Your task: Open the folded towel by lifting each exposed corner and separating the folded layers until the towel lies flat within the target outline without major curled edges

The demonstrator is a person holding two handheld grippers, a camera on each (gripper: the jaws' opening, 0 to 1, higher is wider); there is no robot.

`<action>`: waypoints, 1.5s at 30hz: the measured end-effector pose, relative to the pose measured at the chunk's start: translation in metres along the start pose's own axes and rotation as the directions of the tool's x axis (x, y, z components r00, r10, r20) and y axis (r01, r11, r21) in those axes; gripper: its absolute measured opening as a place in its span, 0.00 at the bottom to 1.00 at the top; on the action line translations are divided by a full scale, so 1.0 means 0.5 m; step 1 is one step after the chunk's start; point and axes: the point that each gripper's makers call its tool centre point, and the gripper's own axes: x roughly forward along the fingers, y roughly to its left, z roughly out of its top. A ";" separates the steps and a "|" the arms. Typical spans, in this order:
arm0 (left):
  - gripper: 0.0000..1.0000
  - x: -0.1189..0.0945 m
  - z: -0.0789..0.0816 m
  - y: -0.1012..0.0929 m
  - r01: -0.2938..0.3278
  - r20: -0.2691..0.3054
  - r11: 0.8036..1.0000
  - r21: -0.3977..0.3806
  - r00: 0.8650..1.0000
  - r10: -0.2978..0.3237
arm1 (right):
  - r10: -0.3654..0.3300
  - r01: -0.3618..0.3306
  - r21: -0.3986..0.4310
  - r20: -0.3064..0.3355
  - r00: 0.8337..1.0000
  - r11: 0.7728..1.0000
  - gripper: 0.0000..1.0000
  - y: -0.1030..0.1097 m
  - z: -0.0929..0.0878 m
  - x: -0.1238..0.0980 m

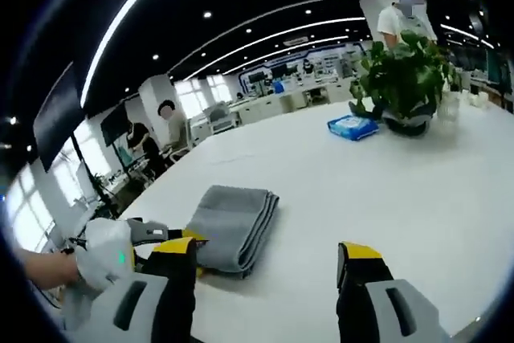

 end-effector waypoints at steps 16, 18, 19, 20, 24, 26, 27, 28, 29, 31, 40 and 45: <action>0.06 -0.058 0.064 -0.020 0.084 0.124 0.974 -0.210 0.990 -0.059 | 0.198 -0.126 0.434 -0.124 0.972 0.892 0.54 0.047 -0.085 0.036; 0.06 -0.069 0.076 -0.038 0.116 0.136 0.970 -0.214 0.987 -0.088 | 0.212 -0.133 0.457 -0.127 0.969 0.880 0.54 0.052 -0.088 0.037; 0.06 -0.077 0.085 -0.049 0.129 0.147 0.973 -0.193 0.984 -0.102 | 0.224 -0.136 0.478 -0.131 0.966 0.868 0.54 0.054 -0.093 0.039; 0.06 -0.081 0.090 -0.056 0.137 0.151 0.974 -0.181 0.982 -0.110 | 0.229 -0.136 0.491 -0.136 0.964 0.861 0.53 0.055 -0.096 0.041; 0.06 -0.108 0.115 -0.092 0.178 0.178 0.979 -0.098 0.971 -0.159 | 0.247 -0.131 0.545 -0.145 0.958 0.828 0.46 0.048 -0.107 0.049; 0.06 -0.119 0.125 -0.106 0.190 0.191 0.980 -0.066 0.966 -0.174 | 0.240 -0.120 0.551 -0.151 0.959 0.826 0.42 0.043 -0.110 0.052; 0.07 -0.122 0.129 -0.113 0.194 0.193 0.979 -0.056 0.965 -0.180 | 0.235 -0.113 0.555 -0.155 0.959 0.824 0.37 0.039 -0.111 0.054; 0.07 -0.128 0.135 -0.121 0.198 0.203 0.980 -0.028 0.961 -0.189 | 0.233 -0.105 0.553 -0.167 0.958 0.827 0.32 0.037 -0.115 0.054; 0.07 -0.130 0.138 -0.125 0.198 0.209 0.980 -0.019 0.959 -0.190 | 0.225 -0.093 0.534 -0.187 0.956 0.841 0.24 0.032 -0.121 0.051; 0.09 -0.132 0.138 -0.132 0.200 0.213 0.980 -0.011 0.958 -0.193 | 0.173 -0.060 0.406 -0.248 0.953 0.912 0.05 0.013 -0.136 0.048; 0.18 -0.184 0.130 -0.057 0.290 0.340 0.827 -0.481 0.931 -0.129 | 0.089 -0.078 0.056 -0.247 0.965 0.995 0.03 0.038 -0.108 0.049; 0.18 -0.202 0.106 0.030 0.333 0.394 0.565 -0.755 0.919 -0.014 | 0.042 -0.129 -0.367 -0.237 0.971 0.921 0.03 0.078 -0.084 0.054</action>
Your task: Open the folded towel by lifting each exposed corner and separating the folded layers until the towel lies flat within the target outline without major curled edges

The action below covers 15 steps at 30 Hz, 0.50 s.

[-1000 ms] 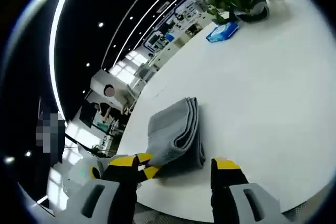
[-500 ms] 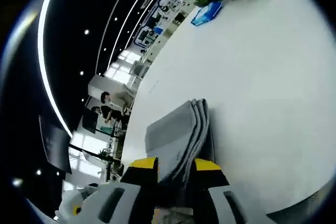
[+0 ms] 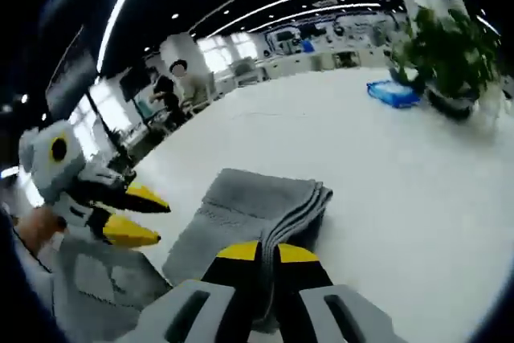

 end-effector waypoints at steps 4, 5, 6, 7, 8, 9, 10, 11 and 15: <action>0.18 0.009 0.035 0.016 0.019 0.057 0.980 -0.200 0.998 -0.008 | -0.001 0.011 -0.308 0.031 1.000 0.951 0.03 0.046 0.034 0.005; 0.18 0.016 0.040 0.024 0.011 0.058 0.973 -0.230 0.998 0.002 | 0.001 0.014 -0.360 0.042 0.999 0.933 0.03 0.057 0.041 0.007; 0.18 0.022 0.040 0.028 0.007 0.047 0.971 -0.238 0.999 0.004 | 0.001 0.016 -0.382 0.043 0.999 0.924 0.03 0.061 0.043 0.008; 0.17 0.029 0.044 0.034 -0.002 0.046 0.965 -0.264 0.999 0.015 | 0.013 0.010 -0.416 0.053 0.999 0.909 0.02 0.070 0.047 0.010; 0.17 0.032 0.048 0.036 0.003 0.049 0.961 -0.276 0.999 0.011 | 0.024 0.004 -0.441 0.057 0.998 0.898 0.02 0.076 0.050 0.011; 0.17 0.036 0.053 0.038 0.015 0.054 0.947 -0.321 0.999 0.003 | 0.025 0.005 -0.466 0.058 0.998 0.885 0.02 0.082 0.052 0.013; 0.17 0.039 0.055 0.041 0.017 0.051 0.935 -0.355 0.999 0.001 | 0.036 -0.001 -0.484 0.063 0.997 0.875 0.02 0.088 0.055 0.014; 0.18 0.041 0.055 0.043 0.022 0.043 0.924 -0.383 0.999 -0.005 | 0.038 -0.001 -0.493 0.064 0.997 0.870 0.02 0.091 0.055 0.015; 0.19 0.047 0.061 0.054 0.021 0.007 0.909 -0.417 1.000 -0.019 | 0.064 -0.013 -0.541 0.076 0.995 0.841 0.02 0.109 0.062 0.016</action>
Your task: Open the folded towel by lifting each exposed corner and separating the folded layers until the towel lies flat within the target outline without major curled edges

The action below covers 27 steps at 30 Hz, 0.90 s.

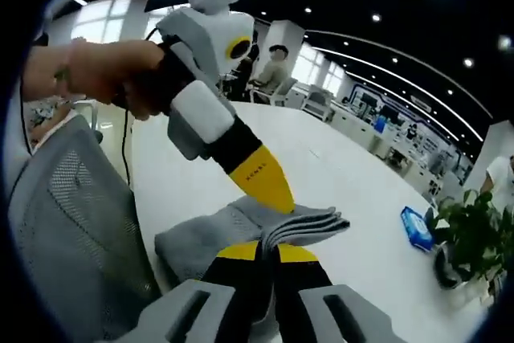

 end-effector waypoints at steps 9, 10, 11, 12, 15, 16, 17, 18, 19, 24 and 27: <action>0.28 0.007 -0.012 0.021 -0.074 -0.118 0.997 -0.029 0.990 0.070 | 0.015 -0.010 -0.121 0.044 0.999 0.993 0.02 0.016 0.032 0.007; 0.28 0.010 -0.012 0.023 -0.077 -0.121 0.997 -0.027 0.990 0.073 | 0.021 -0.014 -0.141 0.049 0.999 0.990 0.02 0.019 0.036 0.008; 0.27 0.013 -0.014 0.023 -0.078 -0.124 0.997 -0.027 0.989 0.074 | 0.028 -0.019 -0.163 0.058 0.998 0.986 0.02 0.023 0.042 0.009; 0.26 0.016 -0.017 0.023 -0.080 -0.132 0.996 -0.036 0.988 0.075 | 0.034 -0.023 -0.168 0.063 0.997 0.986 0.02 0.026 0.045 0.009; 0.21 0.016 -0.012 0.030 -0.107 -0.116 0.993 -0.053 0.988 0.100 | 0.046 -0.034 -0.157 0.077 0.996 0.987 0.02 0.033 0.052 0.012; 0.18 0.015 -0.007 0.036 -0.124 -0.095 0.991 -0.046 0.988 0.120 | 0.046 -0.034 -0.138 0.083 0.995 0.990 0.02 0.030 0.054 0.014; 0.15 0.014 -0.007 0.035 -0.124 -0.095 0.991 -0.050 0.988 0.119 | 0.047 -0.037 -0.114 0.086 0.995 0.993 0.03 0.030 0.056 0.014; 0.12 0.014 -0.008 0.034 -0.120 -0.094 0.991 -0.050 0.989 0.115 | 0.050 -0.042 -0.086 0.090 0.995 0.995 0.03 0.028 0.058 0.014; 0.07 0.012 -0.007 0.030 -0.114 -0.082 0.993 -0.042 0.991 0.110 | 0.051 -0.044 -0.071 0.096 0.994 0.996 0.03 0.027 0.060 0.014; 0.05 -0.011 0.003 0.048 -0.140 -0.054 0.990 -0.004 0.989 0.139 | 0.094 -0.115 0.106 0.183 0.979 0.988 0.07 0.023 0.085 -0.004; 0.05 -0.032 0.012 0.061 -0.147 -0.042 0.989 -0.006 0.988 0.147 | 0.057 -0.133 0.280 0.265 0.963 0.951 0.08 -0.020 0.090 -0.040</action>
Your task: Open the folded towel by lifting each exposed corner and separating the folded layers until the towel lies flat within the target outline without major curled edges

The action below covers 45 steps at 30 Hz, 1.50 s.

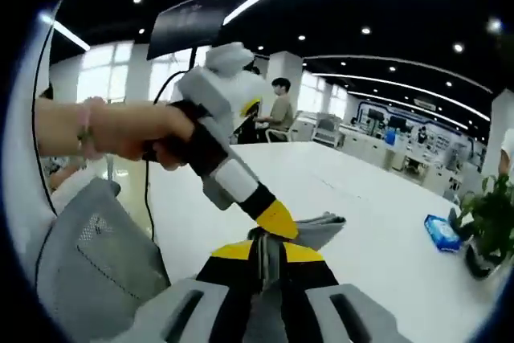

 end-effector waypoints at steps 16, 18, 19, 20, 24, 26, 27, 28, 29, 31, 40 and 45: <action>0.04 -0.050 0.012 0.033 -0.028 0.017 1.000 0.004 0.999 0.028 | 0.049 -0.063 -0.013 -0.475 0.878 0.998 0.00 -0.020 -0.260 0.091; 0.05 -0.054 0.012 0.037 -0.033 0.022 0.999 -0.001 0.999 0.033 | 0.073 -0.092 -0.007 -0.536 0.841 0.996 0.00 -0.007 -0.294 0.095; 0.05 -0.056 0.012 0.040 -0.035 0.024 0.999 -0.002 0.999 0.035 | 0.061 -0.083 -0.013 -0.568 0.821 0.996 0.00 -0.012 -0.312 0.091; 0.05 -0.058 0.011 0.042 -0.036 0.023 0.999 -0.002 0.999 0.036 | 0.060 -0.087 -0.023 -0.549 0.834 0.996 0.00 -0.015 -0.308 0.093; 0.05 -0.065 0.010 0.055 -0.046 0.029 0.999 -0.011 0.998 0.046 | 0.045 -0.079 -0.036 -0.558 0.828 0.996 0.00 -0.032 -0.305 0.081; 0.05 -0.067 0.009 0.059 -0.049 0.033 0.999 -0.013 0.998 0.049 | 0.034 -0.065 -0.037 -0.558 0.829 0.997 0.00 -0.044 -0.308 0.076; 0.05 -0.068 0.010 0.062 -0.049 0.034 0.999 -0.017 0.998 0.049 | 0.025 -0.039 -0.014 -0.560 0.828 0.999 0.00 -0.051 -0.309 0.072; 0.05 -0.069 0.009 0.064 -0.050 0.034 0.999 -0.019 0.998 0.051 | 0.014 -0.022 -0.007 -0.564 0.826 1.000 0.00 -0.058 -0.310 0.068; 0.05 -0.071 0.010 0.070 -0.056 0.038 0.998 -0.024 0.998 0.057 | 0.001 -0.009 -0.013 -0.567 0.824 1.000 0.00 -0.067 -0.312 0.063; 0.05 -0.074 0.008 0.076 -0.060 0.039 0.998 -0.028 0.997 0.061 | -0.027 0.021 -0.017 -0.574 0.818 1.000 0.00 -0.086 -0.315 0.049; 0.05 -0.084 -0.017 0.097 -0.094 0.024 0.995 -0.030 0.995 0.095 | -0.133 0.199 0.046 -0.596 0.792 0.979 0.00 -0.163 -0.336 -0.010; 0.05 -0.085 -0.033 0.103 -0.107 0.015 0.994 -0.024 0.994 0.107 | -0.184 0.243 0.013 -0.612 0.769 0.970 0.00 -0.181 -0.340 -0.024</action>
